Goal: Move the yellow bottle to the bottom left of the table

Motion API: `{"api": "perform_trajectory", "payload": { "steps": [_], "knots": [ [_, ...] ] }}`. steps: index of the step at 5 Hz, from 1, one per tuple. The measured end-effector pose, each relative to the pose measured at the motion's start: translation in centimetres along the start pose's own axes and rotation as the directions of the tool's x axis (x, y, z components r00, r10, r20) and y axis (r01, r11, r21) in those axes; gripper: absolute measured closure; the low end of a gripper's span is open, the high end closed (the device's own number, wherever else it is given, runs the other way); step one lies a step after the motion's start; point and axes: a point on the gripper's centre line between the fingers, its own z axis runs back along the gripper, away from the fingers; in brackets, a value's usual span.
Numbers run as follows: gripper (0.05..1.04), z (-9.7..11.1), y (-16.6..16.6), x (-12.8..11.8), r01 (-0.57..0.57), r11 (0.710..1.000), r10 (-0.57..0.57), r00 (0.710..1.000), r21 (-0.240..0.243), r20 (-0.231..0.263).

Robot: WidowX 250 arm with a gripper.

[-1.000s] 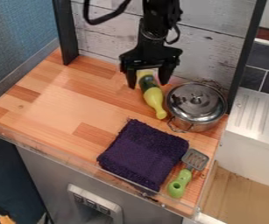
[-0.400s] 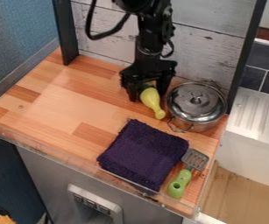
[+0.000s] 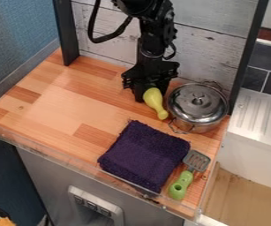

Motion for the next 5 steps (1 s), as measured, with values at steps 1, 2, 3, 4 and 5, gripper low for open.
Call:
{"api": "perform_trajectory", "payload": {
  "steps": [1,2,3,4,5],
  "knots": [
    [0.411,1.6,0.5,0.9,-0.024,1.0,0.024,1.0,-0.02,0.003],
    [0.411,4.3,1.6,2.8,-0.069,0.996,0.071,0.997,-0.059,0.043],
    [0.411,6.4,4.3,4.0,-0.131,0.989,0.135,0.989,-0.074,0.062],
    [0.411,8.1,7.8,4.9,-0.204,0.976,0.21,0.974,-0.077,0.086],
    [0.411,8.9,10.7,4.0,-0.254,0.964,0.261,0.962,-0.081,0.085]
  ]
}}
